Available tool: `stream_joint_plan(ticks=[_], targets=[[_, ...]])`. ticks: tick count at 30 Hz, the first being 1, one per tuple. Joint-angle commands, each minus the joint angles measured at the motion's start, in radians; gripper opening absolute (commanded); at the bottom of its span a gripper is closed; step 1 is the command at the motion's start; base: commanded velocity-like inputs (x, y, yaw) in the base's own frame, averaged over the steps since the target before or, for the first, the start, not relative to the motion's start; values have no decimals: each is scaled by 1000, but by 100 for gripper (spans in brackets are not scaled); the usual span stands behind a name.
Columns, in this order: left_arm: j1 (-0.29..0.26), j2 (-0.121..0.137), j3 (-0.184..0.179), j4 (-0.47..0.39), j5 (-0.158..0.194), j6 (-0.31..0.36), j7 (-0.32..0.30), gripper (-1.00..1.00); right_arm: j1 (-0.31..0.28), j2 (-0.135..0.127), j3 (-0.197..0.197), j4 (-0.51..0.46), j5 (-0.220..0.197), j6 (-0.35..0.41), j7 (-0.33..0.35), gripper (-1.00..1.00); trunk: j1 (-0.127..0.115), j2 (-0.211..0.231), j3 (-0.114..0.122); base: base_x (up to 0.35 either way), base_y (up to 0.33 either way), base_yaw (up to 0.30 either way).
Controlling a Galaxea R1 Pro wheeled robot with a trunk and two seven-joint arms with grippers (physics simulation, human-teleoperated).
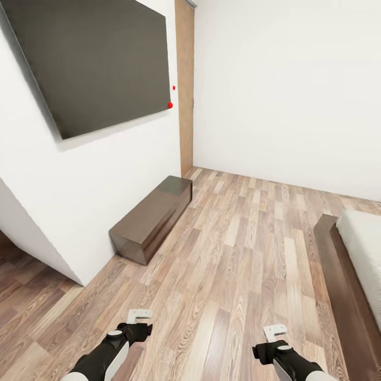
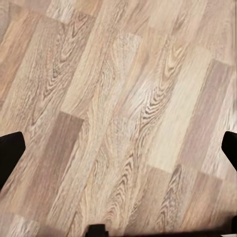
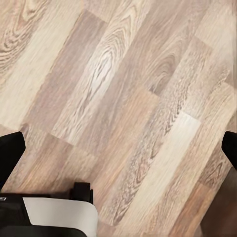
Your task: In the bedroom, move the book from the bed onto either nightstand, and place the two sandals side by side next to the bed.
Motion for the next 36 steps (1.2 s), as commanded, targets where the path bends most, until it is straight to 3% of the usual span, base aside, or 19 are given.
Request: stream_joint_plan(ticks=[1, 36], targets=[[0, 1, -6, -2, 10, 5, 4, 100, 0, 0, 8, -2, 2, 7, -3, 100, 1, -2, -2, 73, 27, -278], [0, 0, -6, -2, 10, 5, 4, 100, 0, 0, 8, -2, 2, 7, -2, 100, 1, -2, -2, 8, 3, -293]])
